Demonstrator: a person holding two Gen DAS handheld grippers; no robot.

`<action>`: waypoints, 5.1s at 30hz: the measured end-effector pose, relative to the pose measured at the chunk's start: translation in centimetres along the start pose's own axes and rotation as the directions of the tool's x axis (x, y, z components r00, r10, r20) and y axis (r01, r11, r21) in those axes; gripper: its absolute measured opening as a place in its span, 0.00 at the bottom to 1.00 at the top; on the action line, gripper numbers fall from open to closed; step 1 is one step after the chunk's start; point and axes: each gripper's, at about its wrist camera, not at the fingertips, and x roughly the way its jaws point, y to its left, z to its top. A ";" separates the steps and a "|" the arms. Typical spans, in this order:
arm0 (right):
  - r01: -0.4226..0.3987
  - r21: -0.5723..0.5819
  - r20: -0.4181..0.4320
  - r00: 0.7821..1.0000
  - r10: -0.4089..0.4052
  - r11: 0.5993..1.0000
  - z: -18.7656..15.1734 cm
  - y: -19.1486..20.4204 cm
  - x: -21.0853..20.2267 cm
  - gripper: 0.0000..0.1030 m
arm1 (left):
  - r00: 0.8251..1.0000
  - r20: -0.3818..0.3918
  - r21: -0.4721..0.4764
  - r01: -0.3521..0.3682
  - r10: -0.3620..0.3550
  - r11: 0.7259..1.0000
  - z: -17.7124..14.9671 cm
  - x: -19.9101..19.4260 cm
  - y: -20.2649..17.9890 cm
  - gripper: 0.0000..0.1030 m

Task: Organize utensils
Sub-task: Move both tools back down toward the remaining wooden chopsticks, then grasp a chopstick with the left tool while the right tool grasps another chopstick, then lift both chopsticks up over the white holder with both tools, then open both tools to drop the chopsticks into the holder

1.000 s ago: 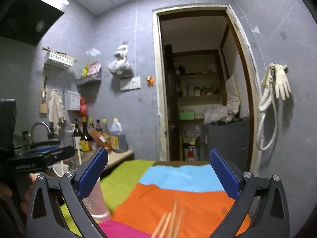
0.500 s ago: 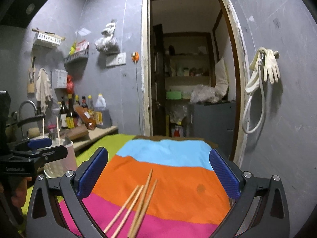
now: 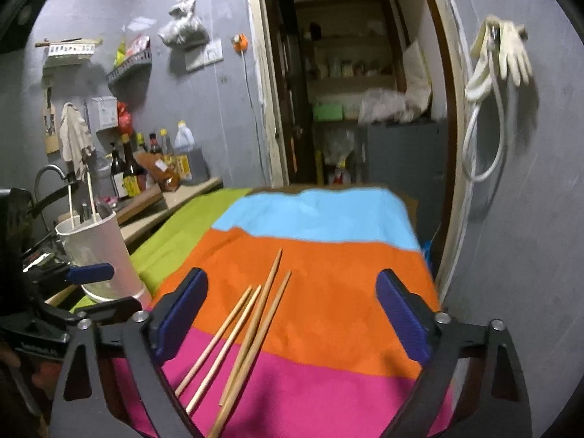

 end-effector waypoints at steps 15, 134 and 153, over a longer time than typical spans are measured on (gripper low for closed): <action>-0.098 0.113 -0.299 0.946 0.128 0.989 -1.1 -2.1 7.0 0.38 | 0.964 -0.235 -0.045 0.116 -0.123 0.992 0.3 6.2 -0.2 0.49; -0.285 -0.157 0.431 0.841 0.326 0.945 7.9 19.4 7.2 0.07 | 0.760 0.473 -0.498 -0.187 0.446 0.847 1.2 -9.5 21.6 0.02; -0.238 -0.172 0.477 0.829 0.292 0.956 7.4 20.3 7.4 0.07 | 0.806 0.412 -0.388 -0.266 0.424 0.882 0.9 -8.3 19.6 0.04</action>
